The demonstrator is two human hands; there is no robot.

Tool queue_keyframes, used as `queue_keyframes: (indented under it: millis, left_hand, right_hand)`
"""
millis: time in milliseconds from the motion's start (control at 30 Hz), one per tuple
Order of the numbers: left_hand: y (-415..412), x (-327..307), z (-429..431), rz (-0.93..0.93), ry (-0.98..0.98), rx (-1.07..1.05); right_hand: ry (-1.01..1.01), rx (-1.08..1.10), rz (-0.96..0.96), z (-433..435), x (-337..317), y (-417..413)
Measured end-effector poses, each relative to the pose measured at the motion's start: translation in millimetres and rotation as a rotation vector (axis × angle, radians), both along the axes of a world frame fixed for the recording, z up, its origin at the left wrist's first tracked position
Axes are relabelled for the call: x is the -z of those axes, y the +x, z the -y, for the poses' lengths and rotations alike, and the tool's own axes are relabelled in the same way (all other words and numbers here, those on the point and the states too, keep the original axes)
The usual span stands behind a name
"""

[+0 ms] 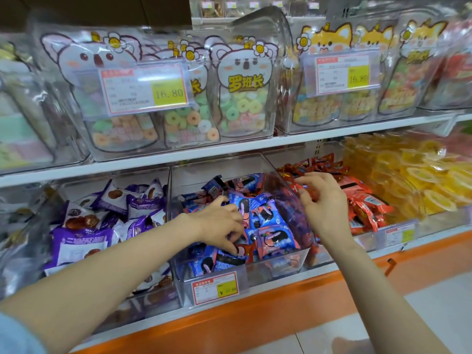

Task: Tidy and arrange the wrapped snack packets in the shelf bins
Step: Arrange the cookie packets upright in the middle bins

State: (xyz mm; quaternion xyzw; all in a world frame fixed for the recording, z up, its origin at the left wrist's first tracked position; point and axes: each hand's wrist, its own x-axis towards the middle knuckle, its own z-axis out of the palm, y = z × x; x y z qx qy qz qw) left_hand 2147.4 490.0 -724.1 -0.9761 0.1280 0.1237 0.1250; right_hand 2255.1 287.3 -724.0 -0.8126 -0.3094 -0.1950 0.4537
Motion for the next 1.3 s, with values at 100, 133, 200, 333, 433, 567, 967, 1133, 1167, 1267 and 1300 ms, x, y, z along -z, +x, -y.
queue_keyframes:
  millis: [100,133,200,333,433,567,967,1133,1167,1267,1300]
  left_hand:
    - [-0.5,-2.3,0.1,0.033,0.032,0.025]
    - [-1.3,-4.2,-0.8,0.047,0.035,0.028]
    - [-3.3,-11.0,-5.6,0.069,0.038,0.004]
    - [-11.1,-26.0,-26.6,0.077,0.201,-0.104]
    - [-14.7,-20.3,-29.8,0.219,0.039,-0.162]
    - [-1.2,-3.0,-0.5,0.174,-0.364,-0.103]
    - [7.9,19.4,-1.9,-0.031,-0.256,-0.138]
    - [21.2,29.0,11.9,-0.187,-0.247,-0.221]
    - [23.2,29.5,11.4,-0.21,-0.263,-0.232]
    - [25.9,29.7,8.7,-0.278,-0.384,-0.266]
    - [25.3,29.1,7.8,-0.28,-0.409,-0.264]
  right_hand:
    - [-0.011,-0.078,0.028,-1.3,-1.3,-5.8]
    - [-0.018,-0.095,0.033,-1.2,-1.2,-6.4]
    - [-0.036,-0.117,0.035,-2.0,-0.4,-6.7]
    - [-0.049,-0.151,0.018,-5.0,0.2,-9.4]
    - [-0.047,-0.178,0.003,-8.4,-1.9,-12.7]
    - [-0.06,-0.186,-0.013,-12.4,-4.3,-14.6]
    - [-0.101,-0.184,-0.03,-11.1,-3.1,-10.7]
    - [-0.098,-0.189,-0.036,-11.7,-2.3,-10.8]
    - [-0.098,-0.188,-0.033,-11.7,-2.0,-9.9]
    - [-0.099,-0.191,-0.036,-11.8,-0.6,-9.2]
    - [-0.098,-0.195,-0.042,-12.1,-0.4,-9.7]
